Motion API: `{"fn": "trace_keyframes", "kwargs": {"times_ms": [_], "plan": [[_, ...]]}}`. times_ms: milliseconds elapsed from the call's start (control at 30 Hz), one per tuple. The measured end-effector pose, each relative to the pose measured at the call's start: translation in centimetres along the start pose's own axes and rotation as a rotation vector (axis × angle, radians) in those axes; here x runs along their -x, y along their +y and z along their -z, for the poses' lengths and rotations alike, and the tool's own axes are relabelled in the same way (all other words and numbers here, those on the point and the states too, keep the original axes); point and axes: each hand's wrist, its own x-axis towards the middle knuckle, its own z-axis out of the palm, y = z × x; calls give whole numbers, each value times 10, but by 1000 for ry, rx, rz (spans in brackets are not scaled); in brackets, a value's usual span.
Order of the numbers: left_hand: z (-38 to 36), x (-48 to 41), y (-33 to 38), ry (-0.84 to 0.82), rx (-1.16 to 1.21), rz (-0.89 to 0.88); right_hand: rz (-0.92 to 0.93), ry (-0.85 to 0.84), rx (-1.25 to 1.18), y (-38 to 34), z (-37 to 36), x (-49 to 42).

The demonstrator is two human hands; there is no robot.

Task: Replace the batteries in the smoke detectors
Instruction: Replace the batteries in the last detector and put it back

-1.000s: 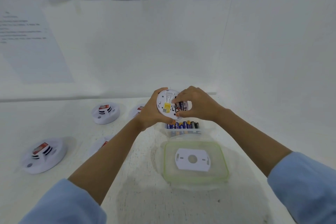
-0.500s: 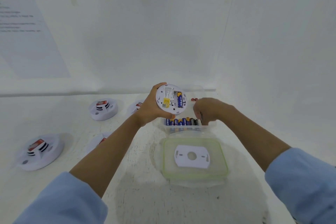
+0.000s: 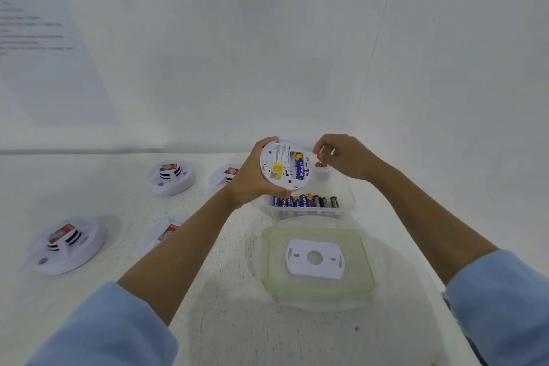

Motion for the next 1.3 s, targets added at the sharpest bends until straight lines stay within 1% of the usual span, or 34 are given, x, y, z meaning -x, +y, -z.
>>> {"fn": "trace_keyframes", "kwargs": {"times_ms": [33, 100, 200, 367, 500, 700, 967, 1067, 1200, 1233, 1300], "plan": [[-1, 0, 1, -1, -2, -3, 2, 54, -62, -5, 0, -1], [-2, -1, 2, 2, 3, -9, 25, 51, -94, -14, -7, -2], [-5, -2, 5, 8, 46, -3, 62, 34, -15, -21, -20, -2], [-6, 0, 5, 59, 43, -26, 45, 136, 17, -24, -32, -6], [-7, 1, 6, 63, 41, -30, 12, 131, -35, -24, -30, -11], [-10, -1, 8, 40, 19, -25, -52, 189, -98, -24, -33, -16], [-11, 0, 4, 21, 50, -8, -50, 226, -196, -21, -34, -12], [-11, -2, 4, 11, 42, 0, -45, 230, -190, -19, -33, -11], [-11, -5, 5, 32, 24, -13, 7, 251, -160, -20, -31, -9], [-11, -5, 5, 43, 22, -15, 21, 290, -208, -22, -29, -8], [-7, -5, 5, 56, 19, -17, -4, 417, -408, -24, -24, -7]]}}
